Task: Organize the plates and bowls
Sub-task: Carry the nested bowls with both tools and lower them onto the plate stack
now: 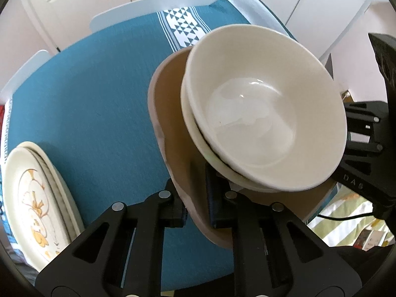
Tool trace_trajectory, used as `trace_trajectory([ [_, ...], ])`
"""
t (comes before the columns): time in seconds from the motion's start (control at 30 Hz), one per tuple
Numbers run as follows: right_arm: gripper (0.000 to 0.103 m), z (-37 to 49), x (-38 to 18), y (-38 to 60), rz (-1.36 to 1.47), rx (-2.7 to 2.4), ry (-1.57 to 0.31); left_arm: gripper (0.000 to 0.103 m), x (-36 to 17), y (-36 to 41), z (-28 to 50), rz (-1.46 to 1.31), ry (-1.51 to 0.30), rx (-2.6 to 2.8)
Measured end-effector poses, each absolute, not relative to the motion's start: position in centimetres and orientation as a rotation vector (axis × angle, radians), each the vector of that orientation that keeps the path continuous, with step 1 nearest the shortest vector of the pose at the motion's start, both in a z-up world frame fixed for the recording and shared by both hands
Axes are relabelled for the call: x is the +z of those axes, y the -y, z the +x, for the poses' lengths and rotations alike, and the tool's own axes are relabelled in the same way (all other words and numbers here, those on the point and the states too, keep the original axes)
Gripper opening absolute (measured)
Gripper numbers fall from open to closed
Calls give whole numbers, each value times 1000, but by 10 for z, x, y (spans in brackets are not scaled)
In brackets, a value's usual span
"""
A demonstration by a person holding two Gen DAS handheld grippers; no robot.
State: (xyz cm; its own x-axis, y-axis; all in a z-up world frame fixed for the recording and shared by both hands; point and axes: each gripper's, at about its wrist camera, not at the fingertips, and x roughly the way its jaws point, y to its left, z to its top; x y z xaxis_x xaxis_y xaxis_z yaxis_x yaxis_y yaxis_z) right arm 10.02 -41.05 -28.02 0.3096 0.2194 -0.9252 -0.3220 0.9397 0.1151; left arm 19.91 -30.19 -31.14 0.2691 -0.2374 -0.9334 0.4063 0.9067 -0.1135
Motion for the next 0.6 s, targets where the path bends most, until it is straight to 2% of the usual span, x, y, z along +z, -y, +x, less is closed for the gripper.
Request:
trace_trajectory([
  [0.3, 11, 106, -256, 400, -99, 345, -1140, 9, -287, 289, 210, 139, -1171, -401],
  [0.6, 11, 119, -204, 360, -137, 368, -1085, 9, -243, 243, 208, 91, -1126, -346],
])
